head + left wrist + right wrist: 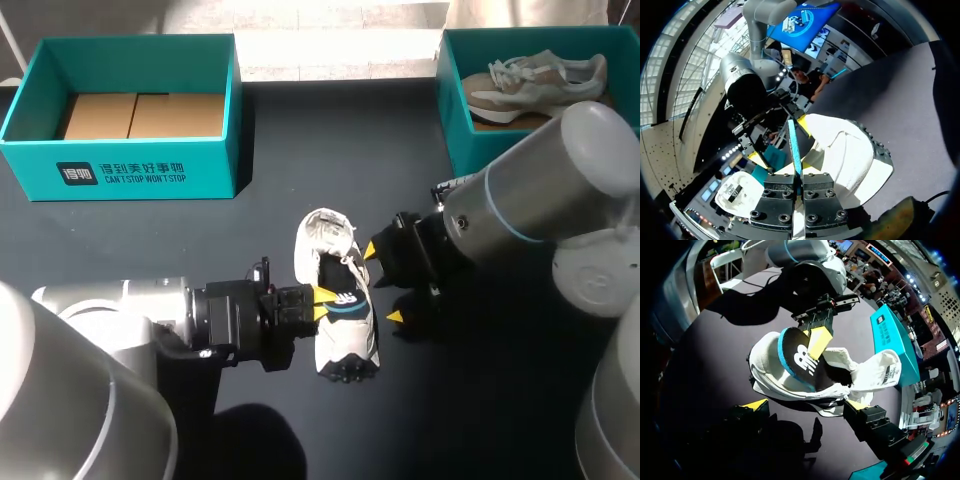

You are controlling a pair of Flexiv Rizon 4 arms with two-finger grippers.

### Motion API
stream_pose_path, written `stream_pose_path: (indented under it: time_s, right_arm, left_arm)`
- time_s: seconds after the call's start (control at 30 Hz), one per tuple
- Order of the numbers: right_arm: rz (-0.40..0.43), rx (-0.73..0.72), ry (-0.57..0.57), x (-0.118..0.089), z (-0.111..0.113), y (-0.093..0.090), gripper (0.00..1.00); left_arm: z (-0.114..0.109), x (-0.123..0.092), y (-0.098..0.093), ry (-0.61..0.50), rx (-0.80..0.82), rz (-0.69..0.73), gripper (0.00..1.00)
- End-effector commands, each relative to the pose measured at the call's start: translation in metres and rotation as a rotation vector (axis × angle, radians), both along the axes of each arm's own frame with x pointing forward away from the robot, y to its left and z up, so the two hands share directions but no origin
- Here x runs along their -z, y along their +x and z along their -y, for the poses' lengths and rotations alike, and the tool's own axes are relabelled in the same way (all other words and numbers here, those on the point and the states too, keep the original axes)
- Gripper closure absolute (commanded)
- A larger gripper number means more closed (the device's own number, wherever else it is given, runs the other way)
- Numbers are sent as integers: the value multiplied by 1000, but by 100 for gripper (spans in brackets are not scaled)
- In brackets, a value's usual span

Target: Take the shoe out of the shoebox, open the shoe tongue, remove and reinsert the insole, then place the shoe into the shoebox

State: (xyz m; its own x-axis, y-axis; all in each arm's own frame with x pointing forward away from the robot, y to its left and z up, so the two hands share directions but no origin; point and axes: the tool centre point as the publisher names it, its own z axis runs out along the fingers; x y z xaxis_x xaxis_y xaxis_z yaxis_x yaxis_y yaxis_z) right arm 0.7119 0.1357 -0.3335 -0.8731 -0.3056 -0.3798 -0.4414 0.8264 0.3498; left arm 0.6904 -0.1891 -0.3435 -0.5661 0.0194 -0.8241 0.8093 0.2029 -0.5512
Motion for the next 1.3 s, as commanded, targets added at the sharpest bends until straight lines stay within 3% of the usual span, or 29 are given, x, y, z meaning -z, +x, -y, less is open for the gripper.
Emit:
stream_pose_path:
  time_s: [0.03, 0.07, 0.1, 0.23, 0.5, 0.6, 0.63, 0.97, 1.13, 1.17, 1.2, 1.23, 1.3]
  right_arm:
    - [1, 1, 1, 0, 0, -1, 0]
    - [1, 1, 1, 0, 0, -1, 0]
    - [1, 1, 1, 0, 0, -1, 0]
    - [1, 1, 1, 0, 0, -1, 0]
    - [1, 1, 1, 0, 0, -1, 0]
    - [1, 1, 1, 0, 0, -1, 0]
    - [1, 1, 1, 0, 0, -1, 0]
    - [1, 1, 1, 0, 0, -1, 0]
    - [1, 1, 1, 0, 0, -1, 0]
    - [1, 1, 1, 0, 0, -1, 0]
    - [1, 1, 1, 0, 0, -1, 0]
    - [1, 1, 1, 0, 0, -1, 0]
    - [1, 1, 1, 0, 0, -1, 0]
  left_arm:
    - [0, -3, -4, 0, -3, -4, 100]
    - [0, -5, -7, -4, 1, -3, 91]
    - [1, -8, -9, -11, 6, -3, 67]
    - [2, -19, -17, -28, 20, 12, 59]
    - [9, -24, -26, -47, 48, 15, 75]
    - [11, -19, -26, -43, 52, 4, 97]
    - [11, -17, -26, -42, 51, -2, 100]
    - [3, 0, -10, 14, 18, -29, 100]
    - [3, -5, -16, 13, 38, -36, 100]
    - [4, -6, -18, 12, 44, -37, 91]
    - [5, -9, -20, 10, 53, -34, 69]
    - [6, -12, -23, 6, 57, -29, 56]
    - [5, -17, -26, 9, 68, -21, 50]
